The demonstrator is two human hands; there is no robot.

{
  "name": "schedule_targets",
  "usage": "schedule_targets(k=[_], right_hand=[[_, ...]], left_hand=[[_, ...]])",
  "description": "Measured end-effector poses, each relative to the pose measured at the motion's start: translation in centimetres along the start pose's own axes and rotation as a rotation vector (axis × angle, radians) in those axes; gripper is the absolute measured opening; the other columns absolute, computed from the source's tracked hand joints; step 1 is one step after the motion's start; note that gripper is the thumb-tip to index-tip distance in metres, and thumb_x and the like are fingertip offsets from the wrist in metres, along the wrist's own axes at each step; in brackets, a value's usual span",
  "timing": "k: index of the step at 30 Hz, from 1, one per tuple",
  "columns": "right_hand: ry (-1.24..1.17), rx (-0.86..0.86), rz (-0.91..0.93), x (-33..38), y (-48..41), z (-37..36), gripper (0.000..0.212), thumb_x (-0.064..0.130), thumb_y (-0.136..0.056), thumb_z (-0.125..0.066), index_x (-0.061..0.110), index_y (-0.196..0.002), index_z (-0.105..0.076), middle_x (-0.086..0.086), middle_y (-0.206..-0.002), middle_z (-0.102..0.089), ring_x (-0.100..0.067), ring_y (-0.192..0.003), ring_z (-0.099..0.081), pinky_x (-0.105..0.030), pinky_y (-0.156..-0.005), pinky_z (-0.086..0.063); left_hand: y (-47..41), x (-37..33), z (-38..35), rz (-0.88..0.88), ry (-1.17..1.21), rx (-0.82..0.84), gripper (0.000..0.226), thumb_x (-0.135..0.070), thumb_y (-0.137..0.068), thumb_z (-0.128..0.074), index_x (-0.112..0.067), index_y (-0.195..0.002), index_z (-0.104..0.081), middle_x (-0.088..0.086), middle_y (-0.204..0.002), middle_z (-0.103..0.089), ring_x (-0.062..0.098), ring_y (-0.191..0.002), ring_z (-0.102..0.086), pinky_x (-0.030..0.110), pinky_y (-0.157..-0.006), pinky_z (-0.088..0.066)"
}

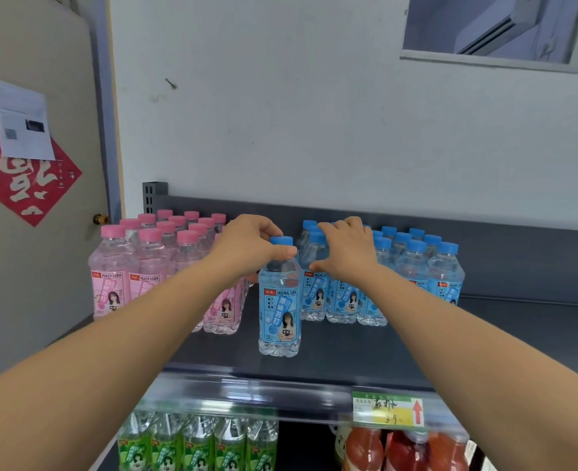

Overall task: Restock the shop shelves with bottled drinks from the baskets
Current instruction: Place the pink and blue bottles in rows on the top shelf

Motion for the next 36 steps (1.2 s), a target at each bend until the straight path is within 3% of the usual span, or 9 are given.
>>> schedule_targets(k=[6,14,21,28,31,36], right_hand=[[-0.124,-0.106,0.023,-2.1,2.2,0.6,0.072,0.051,-0.077,-0.07,0.028,-0.139,-0.041,0.003,-0.137,-0.045,-0.022,-0.131,-0.029,-0.038,-0.103,-0.029],[-0.192,-0.037,-0.041,-4.5,4.6,-0.8,0.071,0.041,-0.084,-0.069,0.024,-0.144,-0.036,0.0,-0.148,-0.036,-0.022,-0.139,-0.024,-0.038,-0.112,-0.028],[-0.251,0.003,-0.053,-5.2,4.8,-0.6,0.073,0.037,-0.086,-0.067,0.023,-0.147,-0.03,0.002,-0.147,-0.04,-0.019,-0.139,-0.024,-0.037,-0.111,-0.029],[-0.249,0.011,-0.05,-5.0,4.8,-1.0,0.069,0.034,-0.087,-0.066,0.024,-0.146,-0.032,0.001,-0.139,-0.048,-0.019,-0.136,-0.028,-0.037,-0.108,-0.034],[-0.256,0.001,-0.056,-4.9,4.8,-1.0,0.067,0.031,-0.087,-0.067,0.025,-0.145,-0.033,0.002,-0.137,-0.05,-0.019,-0.135,-0.029,-0.037,-0.107,-0.035],[-0.254,-0.012,-0.058,-4.9,4.8,-1.0,0.066,0.029,-0.087,-0.068,0.025,-0.144,-0.035,0.001,-0.132,-0.053,-0.02,-0.131,-0.034,-0.037,-0.104,-0.036]], left_hand=[[-0.5,-0.2,-1.3,-0.014,-0.04,-0.041,0.032,-0.031,-0.072,-0.081,-0.022,-0.097,-0.064,-0.005,-0.088,-0.064,0.008,-0.076,-0.061,0.022,-0.048,-0.044],[-2.0,-0.1,-5.0,-0.068,-0.166,-0.08,0.041,-0.037,-0.071,-0.08,-0.02,-0.106,-0.065,-0.003,-0.1,-0.066,0.016,-0.09,-0.064,0.043,-0.077,-0.057],[-3.6,0.0,-6.8,-0.11,-0.282,-0.129,0.049,-0.044,-0.074,-0.075,-0.022,-0.115,-0.062,-0.004,-0.113,-0.064,0.013,-0.098,-0.059,0.031,-0.081,-0.049],[-3.5,0.3,-7.7,-0.171,-0.275,-0.141,0.044,-0.042,-0.076,-0.075,-0.023,-0.113,-0.061,-0.005,-0.105,-0.063,0.009,-0.087,-0.053,0.024,-0.073,-0.039],[-3.3,0.5,-7.4,-0.174,-0.237,-0.1,0.048,-0.042,-0.075,-0.076,-0.023,-0.116,-0.059,-0.004,-0.106,-0.062,0.009,-0.088,-0.055,0.025,-0.074,-0.041],[-2.7,1.3,-7.1,-0.101,-0.147,0.101,0.081,-0.031,-0.066,-0.085,-0.022,-0.135,-0.043,-0.002,-0.12,-0.058,0.015,-0.104,-0.058,0.031,-0.083,-0.05]])
Point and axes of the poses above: each hand's wrist, its own y-axis away from the middle knuckle, its own z-axis out of the back of the hand, x = y × z, the point moved 2 cm from there along -y, towards the middle knuckle
